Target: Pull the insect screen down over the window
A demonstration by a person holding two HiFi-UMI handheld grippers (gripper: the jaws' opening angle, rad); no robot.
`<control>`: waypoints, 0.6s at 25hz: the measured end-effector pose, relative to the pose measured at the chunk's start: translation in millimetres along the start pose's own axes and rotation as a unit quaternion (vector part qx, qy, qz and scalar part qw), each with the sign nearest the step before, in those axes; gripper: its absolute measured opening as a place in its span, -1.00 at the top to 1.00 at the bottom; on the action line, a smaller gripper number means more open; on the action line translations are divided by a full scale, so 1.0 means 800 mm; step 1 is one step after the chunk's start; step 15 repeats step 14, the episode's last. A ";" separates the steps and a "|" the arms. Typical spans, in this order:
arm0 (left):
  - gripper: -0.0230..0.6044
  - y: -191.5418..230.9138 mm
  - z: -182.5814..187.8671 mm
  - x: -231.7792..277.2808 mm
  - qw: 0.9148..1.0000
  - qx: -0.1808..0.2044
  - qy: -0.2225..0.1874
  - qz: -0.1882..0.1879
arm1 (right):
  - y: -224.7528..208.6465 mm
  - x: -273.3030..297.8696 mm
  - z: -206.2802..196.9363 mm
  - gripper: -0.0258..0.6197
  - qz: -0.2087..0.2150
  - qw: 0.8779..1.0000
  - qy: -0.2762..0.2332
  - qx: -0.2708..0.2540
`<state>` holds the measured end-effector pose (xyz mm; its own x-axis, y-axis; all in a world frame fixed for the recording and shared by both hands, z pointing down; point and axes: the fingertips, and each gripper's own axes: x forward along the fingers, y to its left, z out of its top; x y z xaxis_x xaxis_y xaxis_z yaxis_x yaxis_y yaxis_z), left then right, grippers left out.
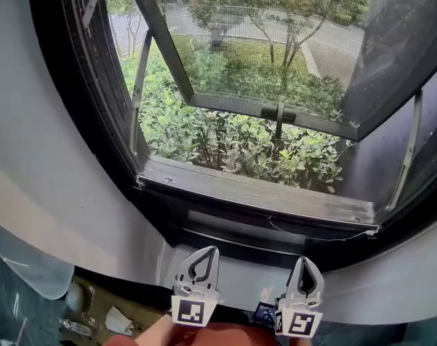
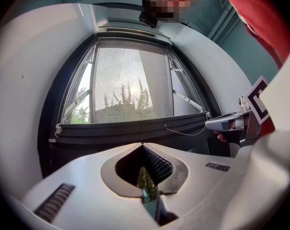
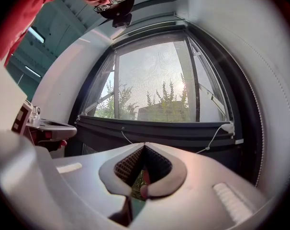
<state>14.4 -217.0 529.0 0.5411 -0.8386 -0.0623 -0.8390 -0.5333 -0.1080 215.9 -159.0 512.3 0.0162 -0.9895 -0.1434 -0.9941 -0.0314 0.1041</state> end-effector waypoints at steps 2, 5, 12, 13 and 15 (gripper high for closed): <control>0.91 0.000 0.000 0.000 1.000 0.000 0.000 0.000 | 0.001 0.000 0.000 0.89 0.001 1.000 0.001 -0.001; 0.91 -0.001 0.000 -0.001 1.000 -0.001 0.000 0.001 | 0.001 0.000 0.000 0.89 0.003 1.000 0.001 -0.001; 0.91 -0.002 -0.002 -0.003 1.000 0.006 0.001 -0.003 | 0.001 0.000 0.000 0.89 0.006 1.000 0.000 0.002; 0.91 -0.002 -0.001 -0.003 1.000 0.007 0.001 -0.003 | 0.001 0.000 0.001 0.89 0.007 1.000 -0.001 0.001; 0.91 -0.002 -0.001 -0.004 1.000 0.008 0.001 -0.004 | 0.001 0.001 0.001 0.89 0.007 1.000 -0.001 0.000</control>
